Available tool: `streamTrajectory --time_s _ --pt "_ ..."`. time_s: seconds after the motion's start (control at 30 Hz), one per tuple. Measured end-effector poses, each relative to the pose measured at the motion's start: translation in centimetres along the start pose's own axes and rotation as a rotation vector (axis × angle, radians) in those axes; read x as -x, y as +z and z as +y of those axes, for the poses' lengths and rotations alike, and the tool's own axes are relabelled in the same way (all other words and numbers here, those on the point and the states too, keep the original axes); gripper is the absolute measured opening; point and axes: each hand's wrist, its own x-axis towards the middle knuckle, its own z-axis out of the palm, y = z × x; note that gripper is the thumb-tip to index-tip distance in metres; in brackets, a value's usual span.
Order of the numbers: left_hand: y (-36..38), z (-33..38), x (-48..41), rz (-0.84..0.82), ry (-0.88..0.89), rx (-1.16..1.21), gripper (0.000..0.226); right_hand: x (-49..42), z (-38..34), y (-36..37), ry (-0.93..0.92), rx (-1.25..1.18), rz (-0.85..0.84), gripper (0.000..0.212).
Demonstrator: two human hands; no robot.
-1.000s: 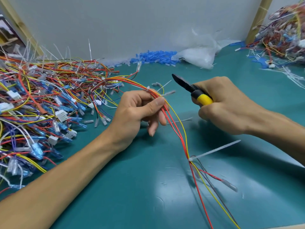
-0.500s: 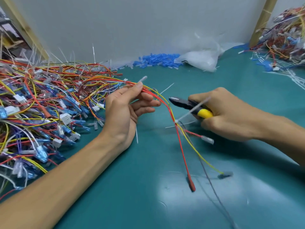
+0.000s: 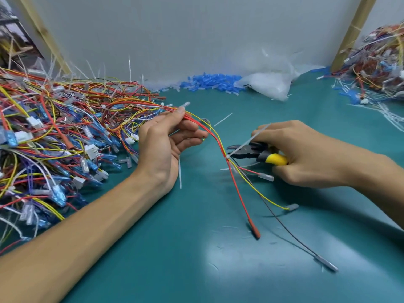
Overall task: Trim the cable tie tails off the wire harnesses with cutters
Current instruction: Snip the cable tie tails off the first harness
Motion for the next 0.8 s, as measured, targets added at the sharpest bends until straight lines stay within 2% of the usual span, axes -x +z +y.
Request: streamTrajectory --time_s 0.23,0.3,0.37,0.6,0.67,0.8 --pt "0.1 0.0 0.1 0.011 -0.007 -0.016 0.025 0.3 0.2 -0.7 -0.060 -0.008 0.022 0.014" --pt "0.1 0.0 0.1 0.001 -0.008 -0.023 0.026 0.4 -0.2 -0.9 -0.085 -0.043 0.011 0.019" --pt "0.1 0.0 0.1 -0.011 -0.011 -0.028 0.028 0.4 -0.5 -0.9 -0.089 -0.056 -0.015 0.013" --pt "0.1 -0.1 0.1 -0.073 -0.028 -0.013 0.031 0.3 -1.1 -0.5 -0.044 0.052 -0.037 0.014" --pt "0.0 0.0 0.1 -0.090 -0.035 -0.009 0.030 0.3 -1.4 -0.1 -0.051 0.062 -0.032 0.009" --pt "0.0 0.0 0.1 -0.174 -0.065 -0.045 0.028 0.2 -1.6 0.2 -0.082 0.116 -0.012 0.013"
